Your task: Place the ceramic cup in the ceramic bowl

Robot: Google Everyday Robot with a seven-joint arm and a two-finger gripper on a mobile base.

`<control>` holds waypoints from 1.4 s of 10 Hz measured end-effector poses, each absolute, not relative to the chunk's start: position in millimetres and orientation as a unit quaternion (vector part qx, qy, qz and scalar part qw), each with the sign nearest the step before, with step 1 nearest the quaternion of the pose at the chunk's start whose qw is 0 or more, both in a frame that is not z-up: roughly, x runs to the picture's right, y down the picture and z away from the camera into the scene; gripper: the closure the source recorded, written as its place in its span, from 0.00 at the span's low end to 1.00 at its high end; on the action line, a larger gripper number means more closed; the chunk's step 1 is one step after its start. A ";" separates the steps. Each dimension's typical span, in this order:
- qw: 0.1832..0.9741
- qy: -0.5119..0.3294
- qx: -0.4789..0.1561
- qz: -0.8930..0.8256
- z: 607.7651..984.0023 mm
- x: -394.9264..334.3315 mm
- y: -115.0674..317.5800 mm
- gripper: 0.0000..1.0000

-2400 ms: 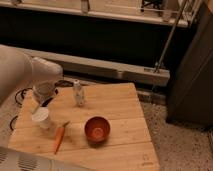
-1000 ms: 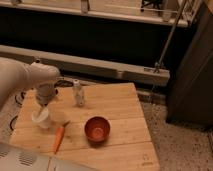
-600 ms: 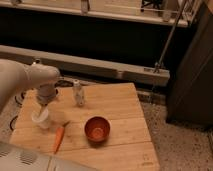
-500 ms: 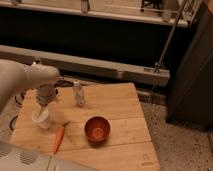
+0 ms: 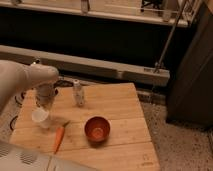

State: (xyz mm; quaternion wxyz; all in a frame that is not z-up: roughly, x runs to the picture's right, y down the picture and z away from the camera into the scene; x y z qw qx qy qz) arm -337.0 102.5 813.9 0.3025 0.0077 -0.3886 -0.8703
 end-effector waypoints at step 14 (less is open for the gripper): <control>0.531 -0.331 0.315 -0.713 725.6 -247.3 -48.3 1.00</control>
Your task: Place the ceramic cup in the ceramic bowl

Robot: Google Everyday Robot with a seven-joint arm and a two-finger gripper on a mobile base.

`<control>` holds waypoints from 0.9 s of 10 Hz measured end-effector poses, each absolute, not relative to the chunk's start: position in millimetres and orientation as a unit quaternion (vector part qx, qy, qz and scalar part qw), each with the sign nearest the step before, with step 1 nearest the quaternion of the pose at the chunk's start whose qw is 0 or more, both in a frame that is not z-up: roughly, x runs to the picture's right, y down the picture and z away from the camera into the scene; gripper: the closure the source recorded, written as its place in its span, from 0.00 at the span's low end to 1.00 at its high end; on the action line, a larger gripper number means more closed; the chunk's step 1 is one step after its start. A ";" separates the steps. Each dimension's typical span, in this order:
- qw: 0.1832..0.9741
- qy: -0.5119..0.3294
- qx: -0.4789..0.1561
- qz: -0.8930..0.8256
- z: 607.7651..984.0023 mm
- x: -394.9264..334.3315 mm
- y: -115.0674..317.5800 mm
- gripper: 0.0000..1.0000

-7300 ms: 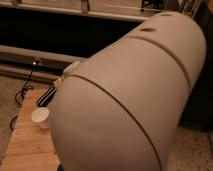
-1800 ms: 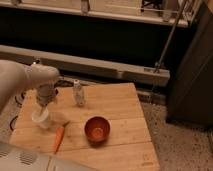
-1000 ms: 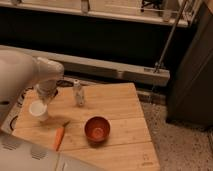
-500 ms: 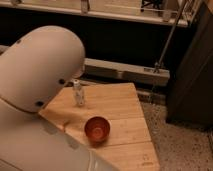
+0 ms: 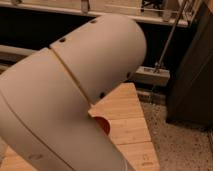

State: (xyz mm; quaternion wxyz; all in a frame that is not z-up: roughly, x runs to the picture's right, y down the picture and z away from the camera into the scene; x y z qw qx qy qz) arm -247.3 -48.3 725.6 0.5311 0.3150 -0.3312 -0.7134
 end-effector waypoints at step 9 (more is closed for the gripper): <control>0.615 -0.292 0.425 -0.596 690.6 -137.4 -61.5 1.00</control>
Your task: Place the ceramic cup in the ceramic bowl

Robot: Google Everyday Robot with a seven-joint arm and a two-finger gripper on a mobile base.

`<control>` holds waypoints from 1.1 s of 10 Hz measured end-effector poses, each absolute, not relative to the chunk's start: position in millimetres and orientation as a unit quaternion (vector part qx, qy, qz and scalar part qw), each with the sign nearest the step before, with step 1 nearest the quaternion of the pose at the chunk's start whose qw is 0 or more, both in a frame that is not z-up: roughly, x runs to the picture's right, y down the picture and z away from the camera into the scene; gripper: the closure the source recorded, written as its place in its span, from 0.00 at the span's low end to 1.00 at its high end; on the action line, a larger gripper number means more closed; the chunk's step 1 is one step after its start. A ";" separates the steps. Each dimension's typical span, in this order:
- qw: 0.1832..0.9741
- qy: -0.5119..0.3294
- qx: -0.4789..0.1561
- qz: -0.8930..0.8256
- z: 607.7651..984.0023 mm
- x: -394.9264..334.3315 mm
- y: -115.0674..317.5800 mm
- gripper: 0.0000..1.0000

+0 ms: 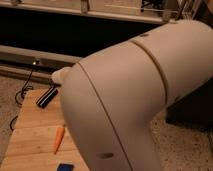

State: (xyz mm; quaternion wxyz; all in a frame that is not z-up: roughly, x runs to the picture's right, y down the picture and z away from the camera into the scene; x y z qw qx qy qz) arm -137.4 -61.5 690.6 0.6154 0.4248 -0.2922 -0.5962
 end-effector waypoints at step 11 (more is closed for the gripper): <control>0.655 -0.131 0.100 -0.737 756.4 -46.2 3.8 1.00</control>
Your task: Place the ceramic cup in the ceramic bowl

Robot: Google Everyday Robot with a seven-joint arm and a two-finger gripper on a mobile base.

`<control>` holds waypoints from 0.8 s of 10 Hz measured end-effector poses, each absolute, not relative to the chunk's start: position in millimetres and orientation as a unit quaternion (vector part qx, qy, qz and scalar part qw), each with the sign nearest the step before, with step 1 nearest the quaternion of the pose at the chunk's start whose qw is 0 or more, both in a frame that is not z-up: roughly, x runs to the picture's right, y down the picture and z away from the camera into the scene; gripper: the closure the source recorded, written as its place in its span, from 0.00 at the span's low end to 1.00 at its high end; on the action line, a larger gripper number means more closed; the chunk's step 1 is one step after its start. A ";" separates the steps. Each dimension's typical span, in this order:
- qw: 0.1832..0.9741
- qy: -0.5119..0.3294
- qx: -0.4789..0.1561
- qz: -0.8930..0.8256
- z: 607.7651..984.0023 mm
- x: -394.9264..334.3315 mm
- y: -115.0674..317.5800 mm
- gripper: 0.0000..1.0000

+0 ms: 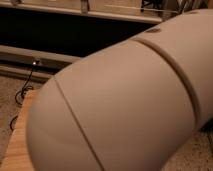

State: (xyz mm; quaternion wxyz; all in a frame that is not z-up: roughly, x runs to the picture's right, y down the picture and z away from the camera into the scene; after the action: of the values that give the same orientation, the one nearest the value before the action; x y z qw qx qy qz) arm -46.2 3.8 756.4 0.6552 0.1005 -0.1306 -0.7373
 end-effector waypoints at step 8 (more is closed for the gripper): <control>0.644 -0.093 0.001 -0.760 722.6 -94.2 10.1 1.00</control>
State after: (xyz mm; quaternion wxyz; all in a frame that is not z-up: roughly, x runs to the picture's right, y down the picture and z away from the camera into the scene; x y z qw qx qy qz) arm -94.2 10.1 722.6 0.6437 0.0006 -0.0934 -0.7595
